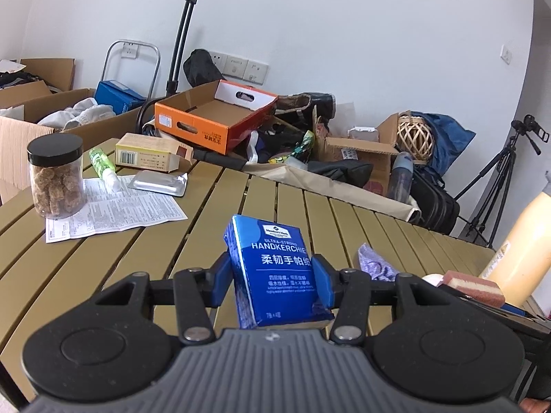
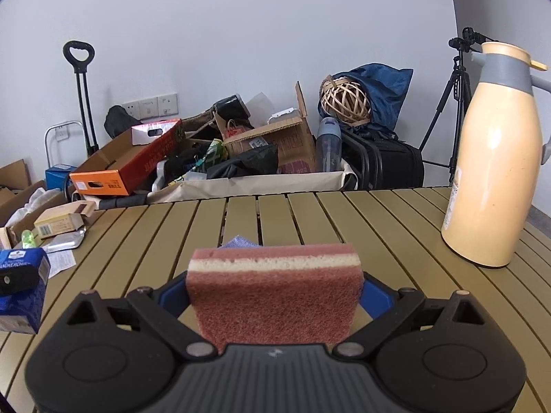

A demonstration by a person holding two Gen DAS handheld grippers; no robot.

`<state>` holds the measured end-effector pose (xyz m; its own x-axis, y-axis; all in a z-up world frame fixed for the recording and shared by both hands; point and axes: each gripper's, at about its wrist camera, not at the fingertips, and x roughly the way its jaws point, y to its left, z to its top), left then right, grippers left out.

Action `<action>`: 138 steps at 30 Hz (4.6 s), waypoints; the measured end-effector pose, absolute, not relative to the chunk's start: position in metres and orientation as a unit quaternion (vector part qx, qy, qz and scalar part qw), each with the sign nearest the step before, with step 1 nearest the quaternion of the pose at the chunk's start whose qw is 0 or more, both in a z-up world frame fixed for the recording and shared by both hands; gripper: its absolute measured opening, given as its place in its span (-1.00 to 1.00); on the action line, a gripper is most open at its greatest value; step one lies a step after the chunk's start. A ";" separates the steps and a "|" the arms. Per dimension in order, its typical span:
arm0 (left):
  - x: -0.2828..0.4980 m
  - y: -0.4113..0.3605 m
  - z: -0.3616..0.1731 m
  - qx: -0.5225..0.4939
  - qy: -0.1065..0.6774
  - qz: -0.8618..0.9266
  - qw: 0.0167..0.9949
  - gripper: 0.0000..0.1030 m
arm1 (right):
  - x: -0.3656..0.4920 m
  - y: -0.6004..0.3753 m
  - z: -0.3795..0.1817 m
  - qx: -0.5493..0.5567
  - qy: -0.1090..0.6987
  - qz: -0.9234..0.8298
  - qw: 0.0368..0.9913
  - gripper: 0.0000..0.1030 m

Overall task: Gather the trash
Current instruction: 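Lift the handkerchief box and pink sponge off the table, then carry the handkerchief box and pink sponge down toward the black bin, then lower the pink sponge into the bin and open the right tool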

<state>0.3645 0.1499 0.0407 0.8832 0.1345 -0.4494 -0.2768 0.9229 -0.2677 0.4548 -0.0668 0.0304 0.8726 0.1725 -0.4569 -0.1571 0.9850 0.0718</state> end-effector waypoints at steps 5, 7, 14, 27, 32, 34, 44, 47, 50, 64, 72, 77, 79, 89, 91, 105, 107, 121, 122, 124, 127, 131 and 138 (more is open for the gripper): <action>0.345 0.145 0.048 -0.161 0.203 0.100 0.961 -0.03 | 0.436 -0.074 0.039 0.018 0.233 0.092 0.968 0.90; 0.336 0.142 0.050 -0.160 0.198 0.095 0.962 -0.03 | 0.428 -0.076 0.041 0.018 0.232 0.097 0.968 0.90; 0.305 0.134 0.050 -0.164 0.191 0.086 0.964 -0.03 | 0.401 -0.083 0.045 0.015 0.231 0.109 0.967 0.90; 0.246 0.118 0.046 -0.164 0.190 0.061 0.966 -0.03 | 0.343 -0.095 0.050 0.006 0.233 0.134 0.963 0.90; 0.226 0.107 0.046 -0.157 0.193 0.051 0.967 -0.03 | 0.316 -0.098 0.053 -0.001 0.235 0.147 0.961 0.90; 0.217 0.103 0.045 -0.152 0.197 0.049 0.967 -0.03 | 0.306 -0.100 0.056 -0.004 0.233 0.152 0.960 0.90; 0.186 0.081 0.033 -0.117 0.229 0.047 0.965 -0.03 | 0.258 -0.112 0.053 -0.015 0.241 0.183 0.953 0.90; 0.179 0.078 0.030 -0.107 0.236 0.047 0.965 -0.03 | 0.248 -0.115 0.046 -0.021 0.250 0.191 0.949 0.90; 0.171 0.076 0.026 -0.100 0.245 0.047 0.963 -0.03 | 0.237 -0.119 0.038 -0.023 0.259 0.199 0.945 0.90; 0.141 0.069 -0.020 -0.072 0.304 0.041 0.949 -0.03 | 0.207 -0.138 -0.022 -0.036 0.331 0.213 0.919 0.90; 0.150 0.068 -0.054 -0.067 0.354 0.043 0.932 -0.03 | 0.210 -0.140 -0.064 -0.038 0.379 0.221 0.898 0.90; 0.160 0.064 -0.073 -0.061 0.379 0.045 0.922 -0.03 | 0.218 -0.137 -0.088 -0.041 0.407 0.228 0.884 0.90; 0.166 0.064 -0.080 -0.057 0.389 0.048 0.918 -0.02 | 0.223 -0.136 -0.096 -0.043 0.417 0.231 0.878 0.90; 0.191 0.084 -0.114 -0.064 0.434 0.078 0.895 -0.03 | 0.254 -0.114 -0.131 -0.051 0.463 0.250 0.849 0.90; 0.198 0.089 -0.118 -0.066 0.436 0.084 0.894 -0.03 | 0.259 -0.108 -0.135 -0.054 0.469 0.254 0.844 0.90; 0.227 0.111 -0.151 -0.084 0.462 0.093 0.878 -0.03 | 0.300 -0.074 -0.165 -0.059 0.505 0.243 0.826 0.90; 0.227 0.113 -0.155 -0.087 0.466 0.094 0.875 -0.03 | 0.305 -0.071 -0.171 -0.054 0.514 0.242 0.821 0.90; 0.232 0.123 -0.174 -0.094 0.483 0.114 0.863 -0.03 | 0.322 -0.051 -0.205 -0.065 0.541 0.224 0.808 0.90; 0.232 0.124 -0.174 -0.095 0.484 0.115 0.862 -0.03 | 0.323 -0.050 -0.207 -0.066 0.542 0.222 0.808 0.90; 0.233 0.124 -0.175 -0.096 0.485 0.116 0.862 -0.03 | 0.325 -0.047 -0.210 -0.066 0.546 0.219 0.806 0.90; 0.233 0.121 -0.174 -0.097 0.484 0.114 0.862 -0.03 | 0.325 -0.044 -0.210 -0.069 0.546 0.221 0.805 0.90; 0.234 0.119 -0.175 -0.097 0.483 0.112 0.863 -0.03 | 0.325 -0.048 -0.210 -0.067 0.547 0.223 0.804 0.90; 0.234 0.119 -0.174 -0.096 0.483 0.112 0.863 -0.03 | 0.330 -0.055 -0.212 -0.049 0.555 0.217 0.802 1.00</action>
